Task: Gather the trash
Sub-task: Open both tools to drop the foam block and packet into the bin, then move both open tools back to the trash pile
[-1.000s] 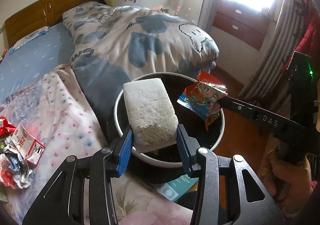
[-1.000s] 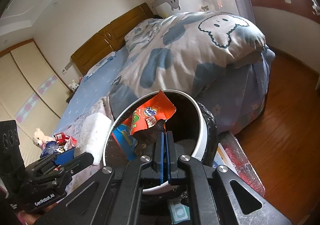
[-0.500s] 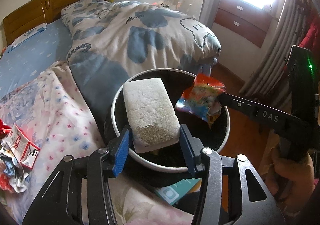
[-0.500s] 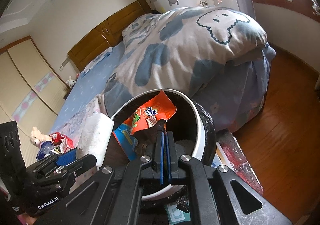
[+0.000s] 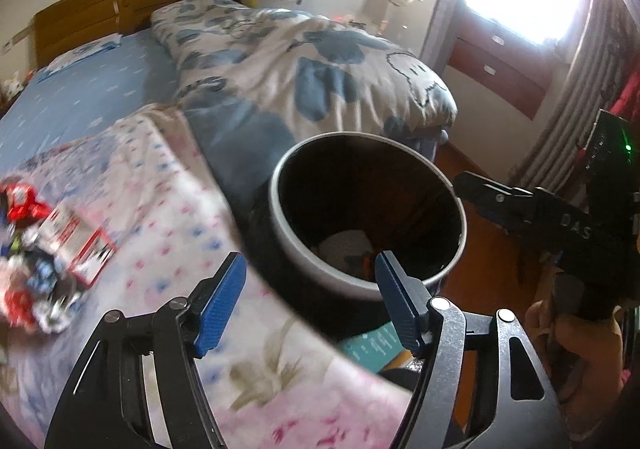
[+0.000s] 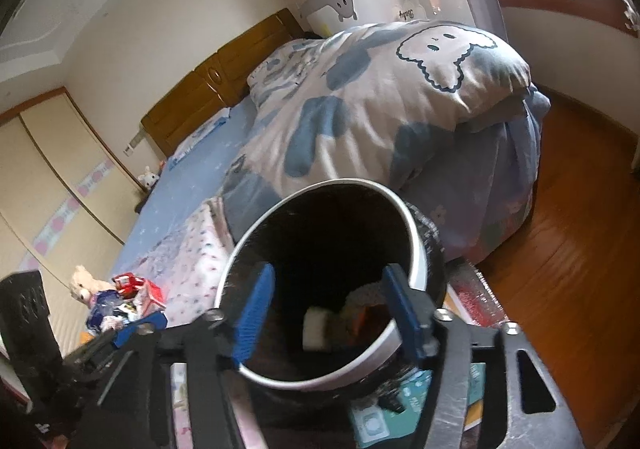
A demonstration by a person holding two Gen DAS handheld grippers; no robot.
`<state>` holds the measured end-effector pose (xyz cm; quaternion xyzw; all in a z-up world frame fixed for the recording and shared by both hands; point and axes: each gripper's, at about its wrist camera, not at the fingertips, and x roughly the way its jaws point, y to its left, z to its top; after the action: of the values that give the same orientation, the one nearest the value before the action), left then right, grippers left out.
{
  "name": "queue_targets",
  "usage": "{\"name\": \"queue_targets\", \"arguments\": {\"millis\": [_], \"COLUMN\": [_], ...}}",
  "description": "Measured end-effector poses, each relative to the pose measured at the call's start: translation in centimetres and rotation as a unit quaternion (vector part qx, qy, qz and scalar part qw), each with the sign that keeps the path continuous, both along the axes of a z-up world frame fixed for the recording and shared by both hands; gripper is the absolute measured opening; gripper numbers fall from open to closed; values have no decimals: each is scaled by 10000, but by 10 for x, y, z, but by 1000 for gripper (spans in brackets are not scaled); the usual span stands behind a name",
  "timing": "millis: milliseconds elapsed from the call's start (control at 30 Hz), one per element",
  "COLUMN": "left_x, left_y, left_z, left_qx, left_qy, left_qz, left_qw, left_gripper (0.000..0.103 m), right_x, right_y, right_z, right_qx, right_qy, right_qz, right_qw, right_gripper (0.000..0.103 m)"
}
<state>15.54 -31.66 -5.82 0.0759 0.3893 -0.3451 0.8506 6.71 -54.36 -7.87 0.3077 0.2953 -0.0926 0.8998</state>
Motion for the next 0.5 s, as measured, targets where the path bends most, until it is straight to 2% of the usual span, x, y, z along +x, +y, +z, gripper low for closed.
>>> {"name": "queue_targets", "arguments": {"millis": [33, 233, 500], "left_x": [-2, -15, -27], "left_y": [7, 52, 111], "left_z": [0, 1, -2], "left_qx": [-31, -94, -113], "left_qy": [12, -93, -154], "left_qz": [55, 391, 846], "left_qw": [10000, 9991, 9962], "left_gripper": [68, 69, 70], "right_x": [-2, -3, -3], "right_y": [5, 40, 97], "right_z": [1, 7, 7], "right_qx": [17, -77, -18], "right_qy": [-43, -121, -272], "right_qz": [15, 248, 640], "right_qw": [10000, 9996, 9976], "right_gripper": [77, 91, 92]}}
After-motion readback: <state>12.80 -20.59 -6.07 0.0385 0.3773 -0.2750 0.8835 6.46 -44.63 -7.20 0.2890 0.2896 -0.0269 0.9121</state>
